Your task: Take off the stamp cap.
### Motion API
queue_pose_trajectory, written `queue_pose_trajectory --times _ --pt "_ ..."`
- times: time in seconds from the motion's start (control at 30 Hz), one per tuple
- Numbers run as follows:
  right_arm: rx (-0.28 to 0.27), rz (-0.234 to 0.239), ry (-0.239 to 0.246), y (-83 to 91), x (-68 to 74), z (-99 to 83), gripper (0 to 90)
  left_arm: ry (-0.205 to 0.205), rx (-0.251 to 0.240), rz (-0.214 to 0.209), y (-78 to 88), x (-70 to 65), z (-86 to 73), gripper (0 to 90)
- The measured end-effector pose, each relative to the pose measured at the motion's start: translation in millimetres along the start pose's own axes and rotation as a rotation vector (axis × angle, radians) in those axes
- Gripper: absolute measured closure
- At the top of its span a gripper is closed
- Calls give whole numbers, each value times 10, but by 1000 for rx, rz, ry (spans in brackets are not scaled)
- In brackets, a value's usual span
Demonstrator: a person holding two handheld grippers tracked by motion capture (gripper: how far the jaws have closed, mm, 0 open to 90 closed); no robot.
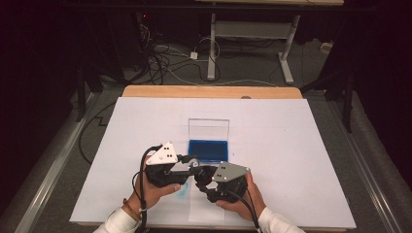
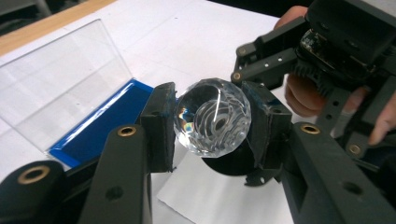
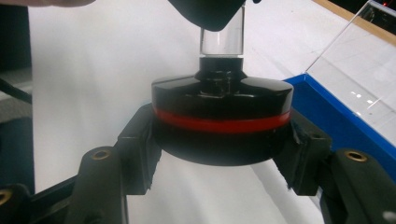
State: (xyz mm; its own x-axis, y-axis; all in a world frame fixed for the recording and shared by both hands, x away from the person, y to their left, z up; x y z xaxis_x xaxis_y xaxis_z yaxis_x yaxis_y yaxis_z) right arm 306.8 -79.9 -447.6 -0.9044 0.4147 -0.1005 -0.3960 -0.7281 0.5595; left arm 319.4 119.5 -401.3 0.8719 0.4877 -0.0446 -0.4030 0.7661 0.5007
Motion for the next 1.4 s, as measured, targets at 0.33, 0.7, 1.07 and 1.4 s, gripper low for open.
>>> queue_pose_trajectory --times 0.33,0.7,1.07,1.4 --pt "17 44 -24 -29 23 -11 387 -111 18 52 -10 -147 1 555" --pt "-14 40 -58 -51 -31 -78 517 -87 -7 50 -6 -135 -12 554" --pt "-13 -74 36 -41 -40 -65 317 -64 4 48 54 -50 -6 555" --pt "-38 48 -41 -124 53 -79 312 -82 15 73 -29 -127 -4 555"
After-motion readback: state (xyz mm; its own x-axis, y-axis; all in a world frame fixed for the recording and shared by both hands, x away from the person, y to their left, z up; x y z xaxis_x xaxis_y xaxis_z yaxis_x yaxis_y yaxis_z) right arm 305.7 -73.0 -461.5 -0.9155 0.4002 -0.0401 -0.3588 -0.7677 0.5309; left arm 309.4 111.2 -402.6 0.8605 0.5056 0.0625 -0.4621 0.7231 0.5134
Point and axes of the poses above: each handheld gripper's, and its own axes: y roughly backward along the jaws, z roughly out of its top, x roughly to its left, the point moved 2 cm from there along -y, roughly forward along the jaws, and after that the axes turned 4 degrees about z, right-handed, at the moved point
